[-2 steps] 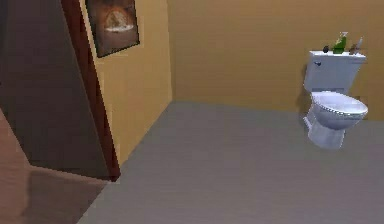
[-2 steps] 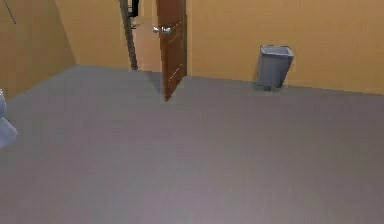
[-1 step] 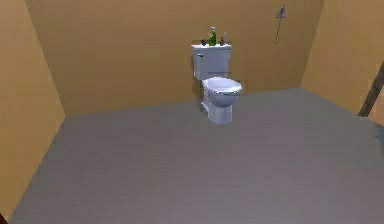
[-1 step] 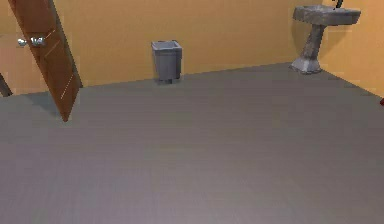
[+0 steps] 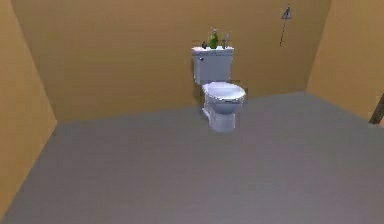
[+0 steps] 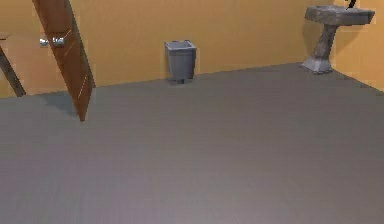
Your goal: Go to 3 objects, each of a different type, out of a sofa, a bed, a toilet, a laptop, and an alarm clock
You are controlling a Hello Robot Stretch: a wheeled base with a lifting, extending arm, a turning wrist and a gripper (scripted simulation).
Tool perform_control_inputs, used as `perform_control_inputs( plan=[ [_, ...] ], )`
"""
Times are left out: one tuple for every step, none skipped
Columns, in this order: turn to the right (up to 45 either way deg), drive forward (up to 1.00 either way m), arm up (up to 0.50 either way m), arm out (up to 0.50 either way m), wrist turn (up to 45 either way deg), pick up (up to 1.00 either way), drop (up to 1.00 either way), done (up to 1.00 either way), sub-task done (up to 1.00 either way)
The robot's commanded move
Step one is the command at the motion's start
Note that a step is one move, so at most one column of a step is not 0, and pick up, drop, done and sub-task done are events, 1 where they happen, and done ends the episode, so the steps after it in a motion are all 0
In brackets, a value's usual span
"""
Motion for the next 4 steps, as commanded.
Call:
perform_control_inputs(
  plan=[
    [6.0,0.0,0.0,0.0,0.0,0.0,0.0,0.0,0.0],
    [0.0,1.0,0.0,0.0,0.0,0.0,0.0,0.0,0.0],
    [0.0,0.25,0.0,0.0,0.0,0.0,0.0,0.0,0.0],
    [0.0,0.0,0.0,0.0,0.0,0.0,0.0,0.0,1.0]
  ],
)
